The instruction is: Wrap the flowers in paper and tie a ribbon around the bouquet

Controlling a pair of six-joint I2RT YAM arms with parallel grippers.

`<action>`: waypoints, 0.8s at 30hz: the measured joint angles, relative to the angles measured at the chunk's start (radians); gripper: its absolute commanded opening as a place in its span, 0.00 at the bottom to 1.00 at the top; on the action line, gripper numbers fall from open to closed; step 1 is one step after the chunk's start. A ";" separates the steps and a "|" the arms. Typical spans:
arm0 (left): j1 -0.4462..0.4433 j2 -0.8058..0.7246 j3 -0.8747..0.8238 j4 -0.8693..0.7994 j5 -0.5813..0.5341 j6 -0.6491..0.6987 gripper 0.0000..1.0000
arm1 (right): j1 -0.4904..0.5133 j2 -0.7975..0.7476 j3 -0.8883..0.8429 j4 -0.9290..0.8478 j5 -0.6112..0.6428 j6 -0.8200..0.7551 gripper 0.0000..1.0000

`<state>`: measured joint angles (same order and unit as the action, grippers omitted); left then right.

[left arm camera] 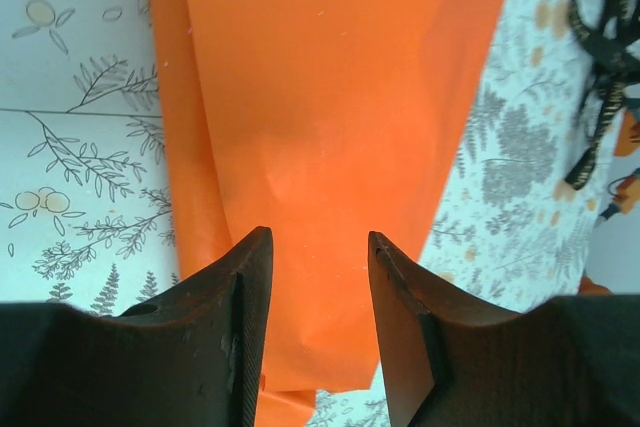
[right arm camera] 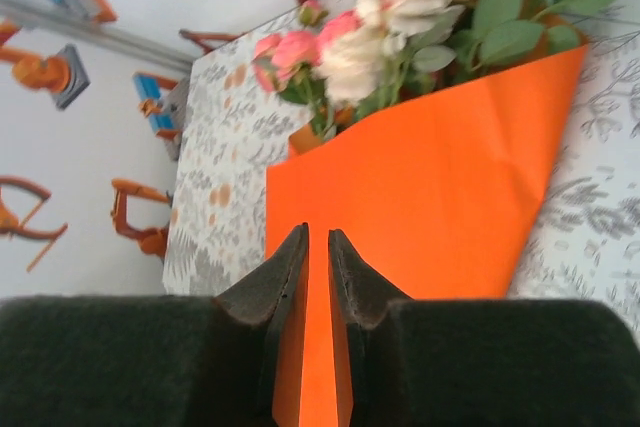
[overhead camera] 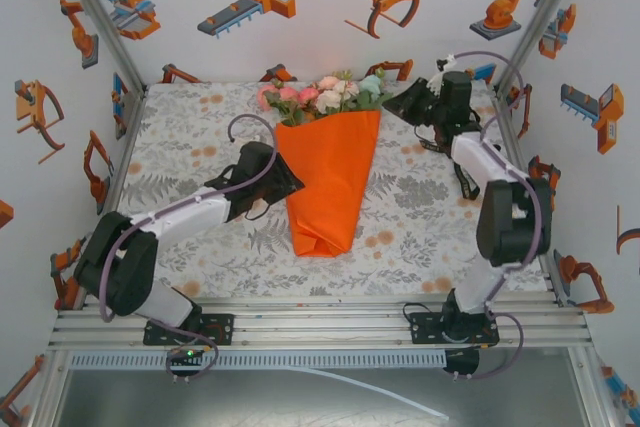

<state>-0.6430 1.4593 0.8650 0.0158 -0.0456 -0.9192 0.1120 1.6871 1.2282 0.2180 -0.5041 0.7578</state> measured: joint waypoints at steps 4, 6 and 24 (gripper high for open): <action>-0.033 -0.084 0.010 -0.060 -0.034 0.026 0.42 | 0.052 -0.169 -0.197 -0.021 0.000 -0.056 0.19; -0.064 -0.112 0.011 -0.085 -0.043 0.038 0.41 | 0.100 -0.237 -0.288 -0.067 0.004 -0.092 0.19; -0.253 0.084 -0.101 -0.105 -0.004 0.017 0.32 | 0.494 -0.267 -0.679 -0.101 0.021 -0.145 0.16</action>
<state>-0.8963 1.5436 0.7639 -0.0887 -0.0498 -0.9020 0.6060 1.4200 0.5495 0.1173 -0.4828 0.6128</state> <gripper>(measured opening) 0.333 0.161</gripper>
